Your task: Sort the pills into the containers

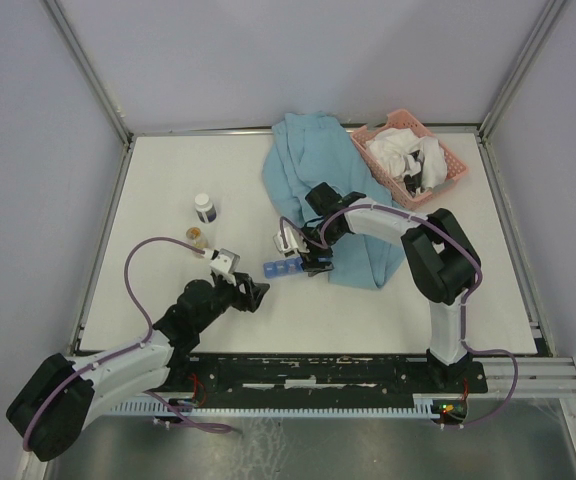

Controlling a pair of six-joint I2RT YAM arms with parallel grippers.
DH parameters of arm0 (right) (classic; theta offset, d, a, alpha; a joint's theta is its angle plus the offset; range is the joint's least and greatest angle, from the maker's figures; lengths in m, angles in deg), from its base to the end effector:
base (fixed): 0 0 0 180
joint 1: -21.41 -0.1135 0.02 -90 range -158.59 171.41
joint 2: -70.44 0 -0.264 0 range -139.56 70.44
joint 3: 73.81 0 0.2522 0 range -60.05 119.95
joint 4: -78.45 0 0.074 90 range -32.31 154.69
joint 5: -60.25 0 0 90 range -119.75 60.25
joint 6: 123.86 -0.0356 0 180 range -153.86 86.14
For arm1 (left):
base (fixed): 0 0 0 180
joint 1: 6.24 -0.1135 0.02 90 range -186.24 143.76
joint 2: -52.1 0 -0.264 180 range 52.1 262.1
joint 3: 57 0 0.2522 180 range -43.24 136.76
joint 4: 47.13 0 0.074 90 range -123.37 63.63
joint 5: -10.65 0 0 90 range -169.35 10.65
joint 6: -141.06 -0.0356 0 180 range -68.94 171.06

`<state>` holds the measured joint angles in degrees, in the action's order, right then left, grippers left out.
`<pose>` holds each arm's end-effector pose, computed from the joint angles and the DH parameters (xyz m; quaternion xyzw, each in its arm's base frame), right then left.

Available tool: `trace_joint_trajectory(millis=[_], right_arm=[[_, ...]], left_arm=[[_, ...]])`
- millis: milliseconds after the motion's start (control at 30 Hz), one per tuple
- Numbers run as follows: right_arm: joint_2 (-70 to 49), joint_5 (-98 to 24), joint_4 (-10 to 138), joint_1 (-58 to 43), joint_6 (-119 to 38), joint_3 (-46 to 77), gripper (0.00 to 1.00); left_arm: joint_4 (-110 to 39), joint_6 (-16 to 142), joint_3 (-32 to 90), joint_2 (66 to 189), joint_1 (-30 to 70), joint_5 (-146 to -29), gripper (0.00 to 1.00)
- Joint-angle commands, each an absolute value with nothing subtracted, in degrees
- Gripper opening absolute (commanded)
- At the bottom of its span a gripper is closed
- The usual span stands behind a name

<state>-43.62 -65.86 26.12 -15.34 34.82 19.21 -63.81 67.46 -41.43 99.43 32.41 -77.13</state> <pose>0.3019 0.2516 0.1656 -0.7757 0.5342 0.2570 0.2165 0.1268 -0.0997 0.1464 0.1416 0.7810 -0.2674 0.5464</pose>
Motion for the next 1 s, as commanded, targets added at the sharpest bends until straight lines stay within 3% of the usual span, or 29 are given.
trace_joint_trajectory(millis=[0,133,367,700,967], right_arm=[[-43.24,-67.72,22.79,-14.88,36.29,21.06,0.78],[-43.44,-72.37,18.86,-13.15,33.66,24.39,0.77],[-45.7,-68.58,21.26,-13.51,31.94,23.88,0.75],[-44.46,-64.57,24.58,-14.4,40.01,19.1,0.72],[-45.54,-68.26,12.66,-14.39,52.01,22.18,0.61]], left_arm=[[-68.41,62.71,-38.48,99.26,32.43,-79.77,0.75],[-66.97,64.58,-38.69,99.24,32.43,-78.51,0.74],[-62.6,70.36,-35.85,104.43,32.24,-75.75,0.76],[-69.34,51.92,-33.38,111.71,32.06,-86.77,0.79],[-78.68,56.18,-40.07,109.77,32.47,-94.06,0.78]])
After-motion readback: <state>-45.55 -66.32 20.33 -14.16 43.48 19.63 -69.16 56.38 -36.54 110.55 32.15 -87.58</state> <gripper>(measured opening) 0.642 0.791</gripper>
